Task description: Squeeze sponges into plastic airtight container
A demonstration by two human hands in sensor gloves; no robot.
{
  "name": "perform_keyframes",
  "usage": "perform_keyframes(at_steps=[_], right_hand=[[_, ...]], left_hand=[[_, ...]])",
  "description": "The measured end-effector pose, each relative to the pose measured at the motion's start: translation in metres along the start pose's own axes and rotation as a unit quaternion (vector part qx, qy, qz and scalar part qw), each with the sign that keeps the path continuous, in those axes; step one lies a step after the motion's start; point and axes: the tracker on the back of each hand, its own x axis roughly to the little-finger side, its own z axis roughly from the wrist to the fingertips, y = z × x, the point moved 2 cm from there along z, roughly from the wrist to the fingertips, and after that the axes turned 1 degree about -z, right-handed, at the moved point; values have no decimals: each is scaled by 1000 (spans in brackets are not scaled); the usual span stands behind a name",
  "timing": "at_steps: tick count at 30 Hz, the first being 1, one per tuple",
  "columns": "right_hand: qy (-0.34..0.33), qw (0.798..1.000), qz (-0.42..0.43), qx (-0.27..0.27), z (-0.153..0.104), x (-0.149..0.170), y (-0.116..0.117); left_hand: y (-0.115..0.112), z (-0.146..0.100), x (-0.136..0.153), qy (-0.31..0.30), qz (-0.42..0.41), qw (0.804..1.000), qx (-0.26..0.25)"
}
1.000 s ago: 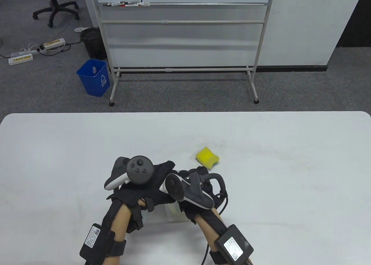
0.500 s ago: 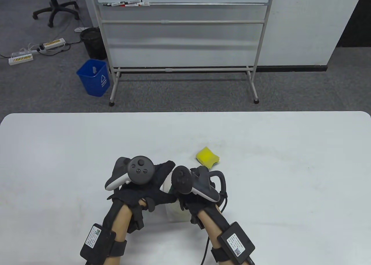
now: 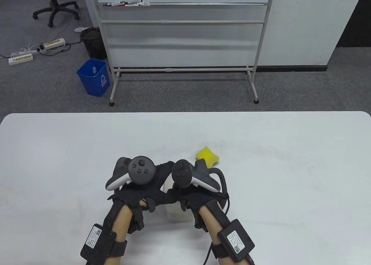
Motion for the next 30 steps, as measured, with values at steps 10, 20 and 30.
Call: perform_keyframes(at_steps=[10, 20, 30], right_hand=[[-15, 1000, 14, 6, 0, 3, 0], [-38, 990, 59, 126, -27, 9, -33], [-31, 942, 191, 274, -60, 56, -70]], left_hand=[[-1, 0, 0, -1, -4, 1000, 4], [-1, 0, 1, 0, 0, 1000, 3], [-2, 1, 1, -2, -1, 1000, 4]])
